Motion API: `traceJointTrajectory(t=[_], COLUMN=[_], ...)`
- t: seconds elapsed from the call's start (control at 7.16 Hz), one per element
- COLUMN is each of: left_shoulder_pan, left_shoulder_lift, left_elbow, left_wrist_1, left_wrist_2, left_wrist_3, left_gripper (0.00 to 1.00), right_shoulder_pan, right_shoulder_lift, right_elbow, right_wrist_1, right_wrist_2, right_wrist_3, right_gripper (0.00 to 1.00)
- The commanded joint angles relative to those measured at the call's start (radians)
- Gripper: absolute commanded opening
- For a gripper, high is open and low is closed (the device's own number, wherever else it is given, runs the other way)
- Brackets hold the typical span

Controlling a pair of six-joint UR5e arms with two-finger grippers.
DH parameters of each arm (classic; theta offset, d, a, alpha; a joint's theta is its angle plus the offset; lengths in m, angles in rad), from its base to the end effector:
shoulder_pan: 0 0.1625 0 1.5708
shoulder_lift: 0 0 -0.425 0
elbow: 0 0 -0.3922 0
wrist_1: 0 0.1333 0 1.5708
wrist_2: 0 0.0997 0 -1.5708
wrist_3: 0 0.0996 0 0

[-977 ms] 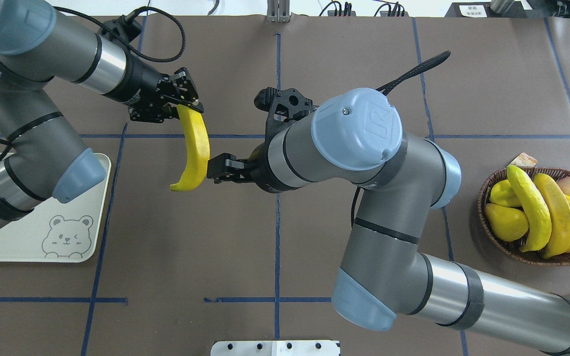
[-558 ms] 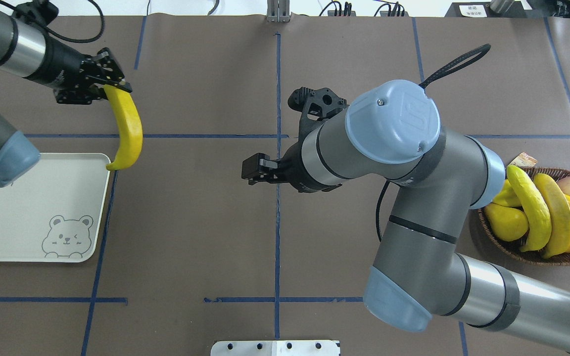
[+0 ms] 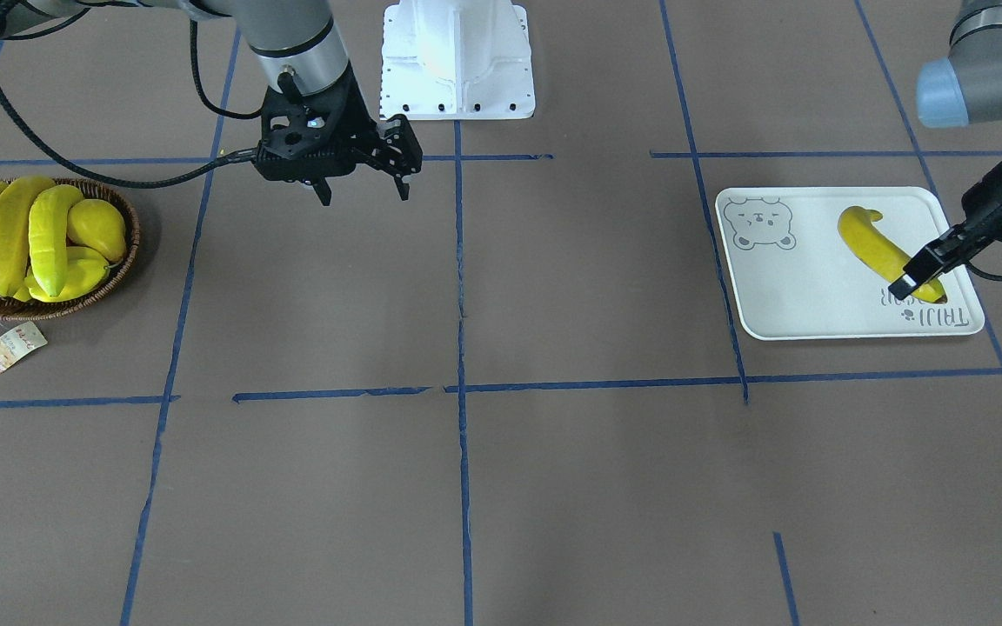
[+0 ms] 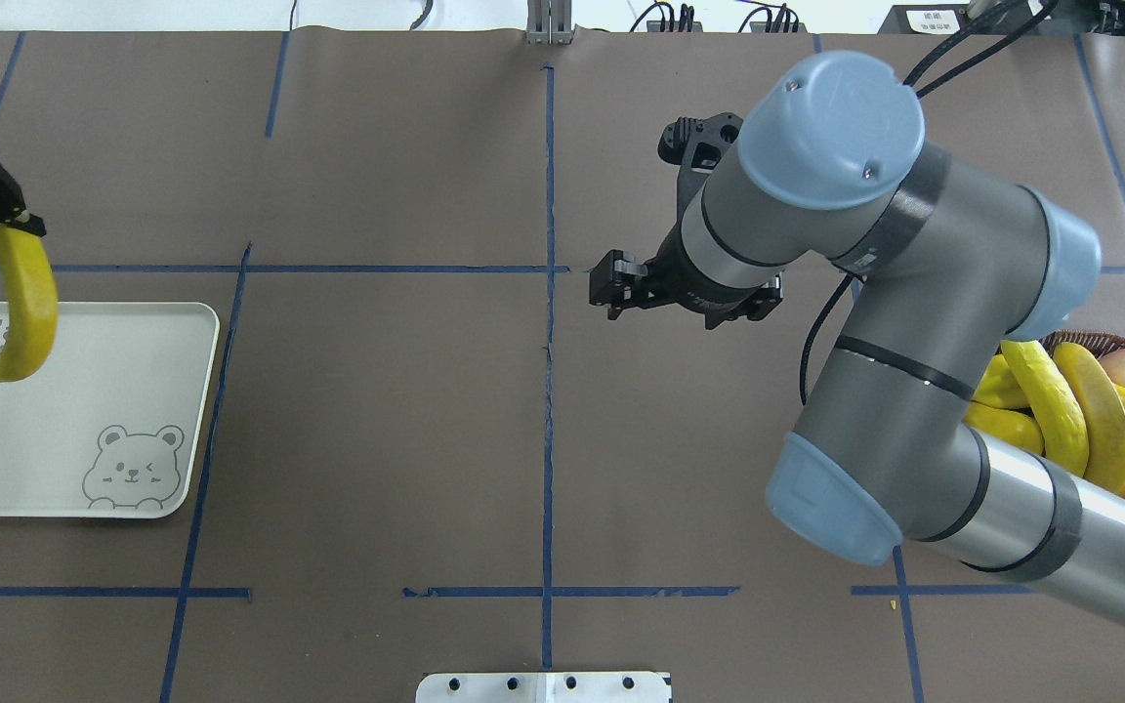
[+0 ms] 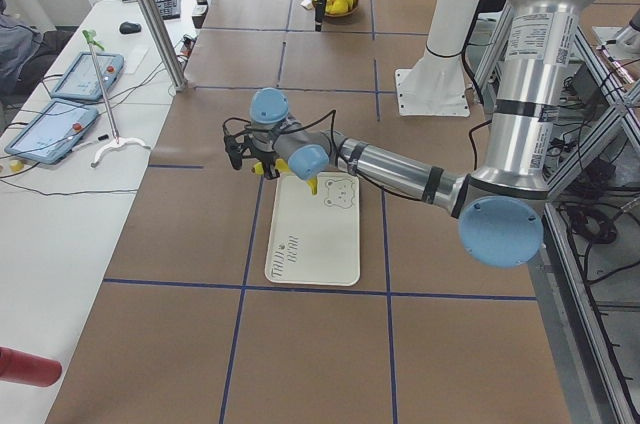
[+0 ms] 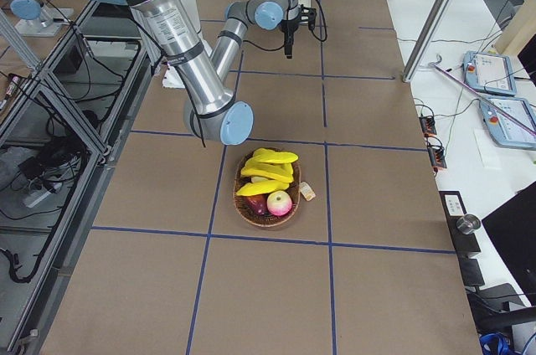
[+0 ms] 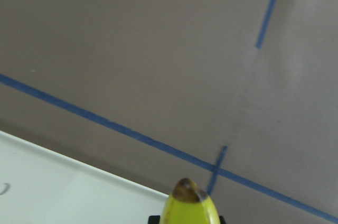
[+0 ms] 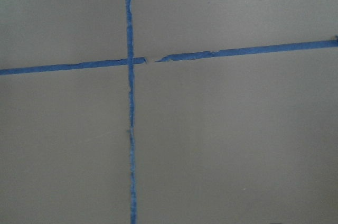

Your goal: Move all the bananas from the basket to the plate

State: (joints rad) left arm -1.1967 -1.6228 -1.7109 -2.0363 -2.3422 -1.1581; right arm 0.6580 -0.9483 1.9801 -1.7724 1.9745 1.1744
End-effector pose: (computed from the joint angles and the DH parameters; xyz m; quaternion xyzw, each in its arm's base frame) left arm 0.1341 -0.5163 0.5076 -0.0313 0.4640 -0.2227 0.8568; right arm -0.4045 -0.4316 0.1594 0.0402 -0.4337 0.0368 0.8994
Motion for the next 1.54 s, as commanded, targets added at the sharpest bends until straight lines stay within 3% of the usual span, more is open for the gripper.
traceJointTrajectory(t=[0.0,0.56,0.84,0.98,1.12,1.26,1.4], left_shoulder_pan=[-0.011,-0.006,-0.004,-0.004,-0.004,-0.004,-0.004], left_shoulder_lift=[0.104,0.087,0.073,0.052,0.047,0.050,0.053], left_elbow=[0.066,0.174,0.259,0.269,0.296,0.300,0.300], left_wrist_1=[0.024,-0.004,-0.083,-0.103,-0.111,-0.157,-0.165], left_wrist_2=[-0.002,0.045,0.052,0.052,0.053,0.082,0.113], left_wrist_3=[0.123,0.120,0.123,0.123,0.133,0.133,0.135], left_gripper=[0.04,0.06,0.06,0.14,0.31,0.77,1.00], right_shoulder_pan=[0.040,0.035,0.025,0.023,0.023,0.018,0.018], right_shoulder_lift=[-0.064,-0.067,-0.067,-0.067,-0.067,-0.069,-0.069], right_elbow=[0.045,0.049,0.048,0.048,0.048,0.048,0.049], right_wrist_1=[-0.027,-0.025,-0.021,-0.021,-0.021,-0.015,-0.015], right_wrist_2=[0.024,0.023,0.020,0.018,0.018,0.012,0.013], right_wrist_3=[-0.091,-0.091,-0.091,-0.091,-0.091,-0.090,-0.090], right_gripper=[1.00,1.00,1.00,1.00,1.00,1.00,1.00])
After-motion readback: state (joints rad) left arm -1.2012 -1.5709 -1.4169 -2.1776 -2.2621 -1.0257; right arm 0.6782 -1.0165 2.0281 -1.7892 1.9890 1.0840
